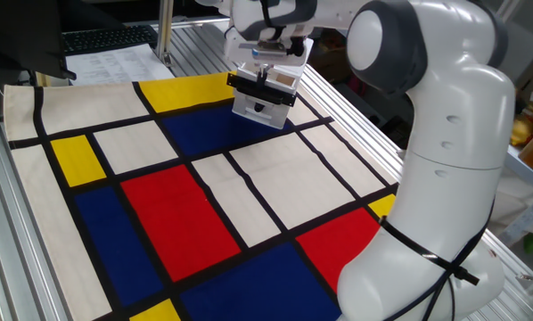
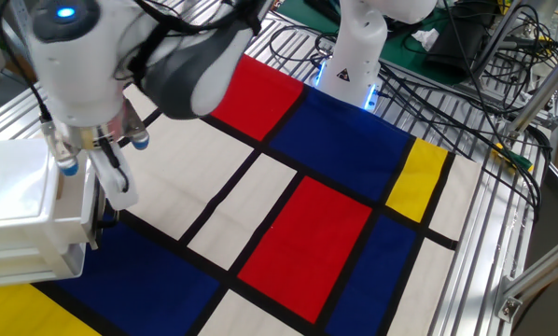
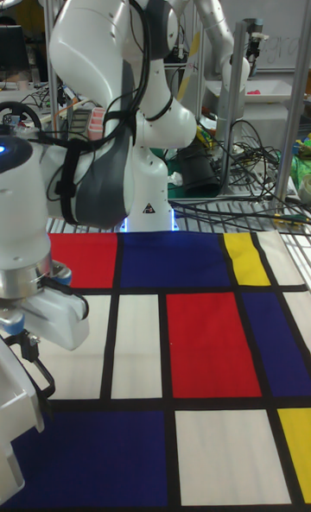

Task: Use the gripper to push and close the drawer

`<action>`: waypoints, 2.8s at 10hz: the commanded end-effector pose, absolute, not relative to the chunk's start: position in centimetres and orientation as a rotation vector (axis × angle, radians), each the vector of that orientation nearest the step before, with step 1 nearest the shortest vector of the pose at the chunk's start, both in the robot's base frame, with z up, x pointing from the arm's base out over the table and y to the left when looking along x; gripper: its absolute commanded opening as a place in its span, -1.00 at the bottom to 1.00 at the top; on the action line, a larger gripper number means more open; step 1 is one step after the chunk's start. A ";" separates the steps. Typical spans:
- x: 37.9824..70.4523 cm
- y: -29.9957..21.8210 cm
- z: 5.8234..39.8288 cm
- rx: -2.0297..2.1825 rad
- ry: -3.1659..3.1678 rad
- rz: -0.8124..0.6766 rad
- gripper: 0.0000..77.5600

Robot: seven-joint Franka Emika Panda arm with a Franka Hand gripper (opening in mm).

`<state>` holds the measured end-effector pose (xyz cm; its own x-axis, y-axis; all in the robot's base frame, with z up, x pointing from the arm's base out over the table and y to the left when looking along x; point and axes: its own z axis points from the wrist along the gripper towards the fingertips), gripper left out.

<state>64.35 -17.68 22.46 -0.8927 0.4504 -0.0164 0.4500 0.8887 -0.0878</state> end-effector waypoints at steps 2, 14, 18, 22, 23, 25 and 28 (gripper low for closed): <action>64.4 -17.7 22.6 -0.760 -2.998 0.088 -1.00; 63.6 -18.4 24.7 -0.506 -3.159 0.099 -1.00; 63.5 -18.3 24.8 -0.469 -3.206 0.114 -1.00; 63.8 -18.5 24.6 -0.475 -3.215 0.121 -1.00; 64.1 -18.7 24.6 -0.464 -3.222 0.128 -1.00; 64.9 -19.6 24.5 -0.417 -3.236 0.128 -1.00; 64.7 -20.0 24.0 -0.490 -3.215 0.103 -1.00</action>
<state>64.87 -19.75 24.19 -0.9579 0.2572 -0.1277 0.2663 0.9620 -0.0597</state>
